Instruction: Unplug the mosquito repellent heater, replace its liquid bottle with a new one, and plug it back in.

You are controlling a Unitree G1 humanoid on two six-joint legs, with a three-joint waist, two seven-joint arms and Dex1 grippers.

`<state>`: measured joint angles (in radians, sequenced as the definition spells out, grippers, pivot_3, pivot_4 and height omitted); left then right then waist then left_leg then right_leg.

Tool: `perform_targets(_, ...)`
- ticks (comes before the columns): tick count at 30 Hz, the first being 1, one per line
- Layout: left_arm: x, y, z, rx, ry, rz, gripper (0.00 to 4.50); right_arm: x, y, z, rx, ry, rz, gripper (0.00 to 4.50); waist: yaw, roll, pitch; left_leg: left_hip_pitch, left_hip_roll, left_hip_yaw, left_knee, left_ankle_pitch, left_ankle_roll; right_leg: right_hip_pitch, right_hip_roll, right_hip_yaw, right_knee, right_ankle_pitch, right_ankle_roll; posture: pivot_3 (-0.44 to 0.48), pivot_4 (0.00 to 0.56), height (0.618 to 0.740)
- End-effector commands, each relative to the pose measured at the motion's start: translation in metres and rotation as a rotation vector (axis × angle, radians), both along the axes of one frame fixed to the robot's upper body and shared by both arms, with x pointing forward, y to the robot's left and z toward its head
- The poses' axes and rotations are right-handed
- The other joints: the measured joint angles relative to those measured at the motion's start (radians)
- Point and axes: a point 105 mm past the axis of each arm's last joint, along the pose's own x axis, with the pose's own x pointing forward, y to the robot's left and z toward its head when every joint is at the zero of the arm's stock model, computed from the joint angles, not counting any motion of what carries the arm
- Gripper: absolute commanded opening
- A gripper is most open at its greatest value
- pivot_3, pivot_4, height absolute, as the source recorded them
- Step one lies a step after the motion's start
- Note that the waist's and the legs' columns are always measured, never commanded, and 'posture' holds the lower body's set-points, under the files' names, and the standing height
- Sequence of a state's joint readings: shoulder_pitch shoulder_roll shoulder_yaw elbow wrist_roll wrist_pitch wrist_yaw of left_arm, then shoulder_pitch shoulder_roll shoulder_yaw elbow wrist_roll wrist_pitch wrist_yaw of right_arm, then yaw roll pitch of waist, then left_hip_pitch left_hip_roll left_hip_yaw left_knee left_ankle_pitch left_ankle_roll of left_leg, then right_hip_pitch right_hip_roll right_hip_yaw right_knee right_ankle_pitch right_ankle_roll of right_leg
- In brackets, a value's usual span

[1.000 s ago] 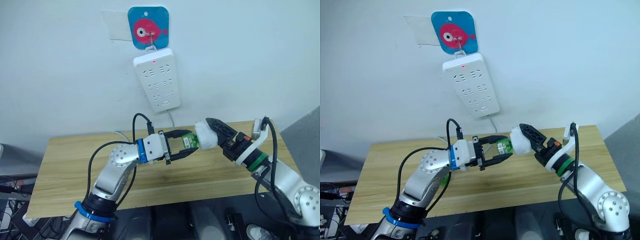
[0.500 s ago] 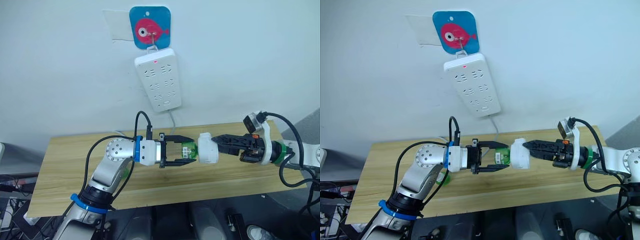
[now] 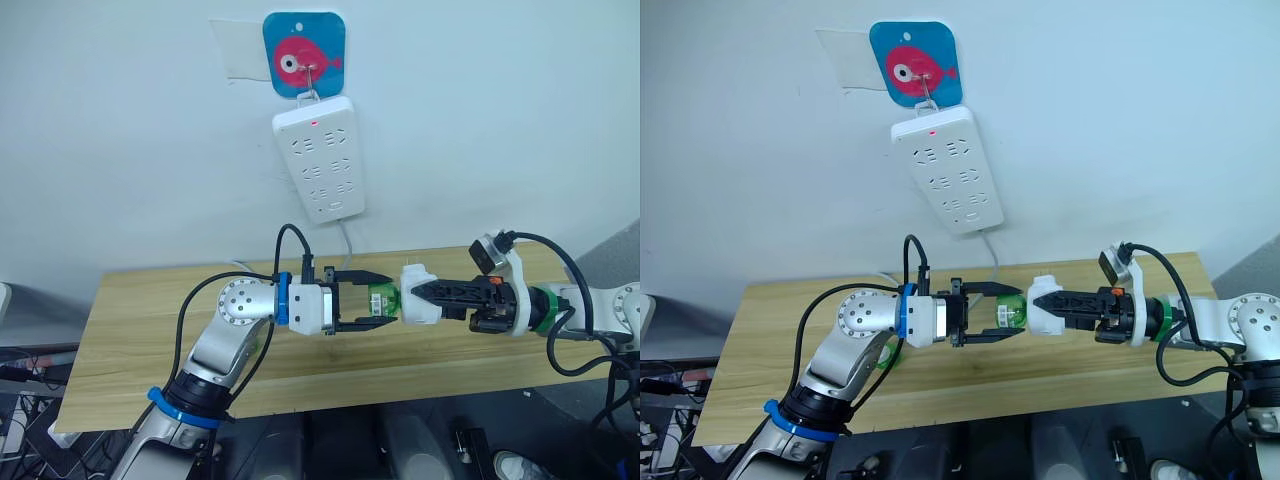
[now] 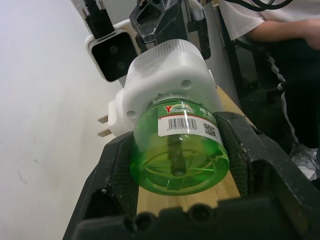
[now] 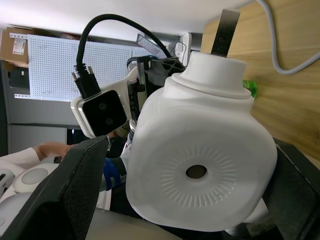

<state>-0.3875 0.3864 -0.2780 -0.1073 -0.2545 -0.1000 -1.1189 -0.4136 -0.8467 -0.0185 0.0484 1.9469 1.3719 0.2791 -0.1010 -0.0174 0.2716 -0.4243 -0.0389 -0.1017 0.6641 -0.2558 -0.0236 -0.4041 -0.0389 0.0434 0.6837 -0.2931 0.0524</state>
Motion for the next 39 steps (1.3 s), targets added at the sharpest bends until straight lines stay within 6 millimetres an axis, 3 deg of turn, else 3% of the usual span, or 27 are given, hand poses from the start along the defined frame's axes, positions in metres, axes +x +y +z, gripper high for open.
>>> perform_targets(1,-0.005,-0.003,0.004,-0.011,-0.032,-0.02,2.29,-0.004,0.0,0.008,0.017,-0.018,0.021,4.47,0.001,0.0,0.0,0.0,0.0,0.0,0.0,0.0,0.0,0.0,0.0,0.0,0.0,0.0,0.0,-0.144,0.286,0.74)
perform_targets(4,-0.006,-0.004,0.004,-0.009,-0.031,-0.022,2.29,-0.004,0.0,0.006,0.008,-0.014,0.015,4.47,0.002,0.0,0.0,0.0,0.0,0.0,0.0,0.0,0.0,0.0,0.0,0.0,0.0,0.0,0.0,-0.143,0.284,0.74)
perform_targets(9,-0.008,-0.004,0.003,-0.007,-0.029,-0.032,2.29,-0.002,-0.001,0.005,0.011,-0.009,0.006,3.04,0.002,0.0,0.0,0.0,0.0,0.0,0.0,0.0,0.0,0.0,0.0,0.0,0.0,0.0,0.0,-0.142,0.287,0.74)
perform_targets(18,-0.011,-0.004,0.002,-0.013,-0.017,-0.042,2.29,-0.006,0.0,0.004,0.009,-0.01,0.015,3.04,0.003,0.0,0.0,0.0,0.0,0.0,0.0,0.0,0.0,0.0,0.0,0.0,0.0,0.0,0.0,-0.143,0.288,0.74)
perform_targets(25,-0.014,-0.004,0.021,-0.093,0.316,-0.091,4.42,-0.014,0.002,0.006,-0.024,-0.042,0.047,3.04,0.003,0.0,0.0,-0.001,0.0,-0.002,0.0,0.0,0.0,0.0,0.0,-0.001,-0.001,0.0,0.0,-0.144,0.282,0.74)
perform_targets(39,-0.011,-0.005,0.012,-0.034,0.069,-0.011,4.47,-0.012,0.0,0.008,0.014,-0.033,0.04,3.04,0.01,0.0,0.0,-0.001,0.0,-0.001,0.0,0.0,0.0,0.0,0.0,-0.001,-0.001,0.0,0.0,-0.147,0.28,0.74)
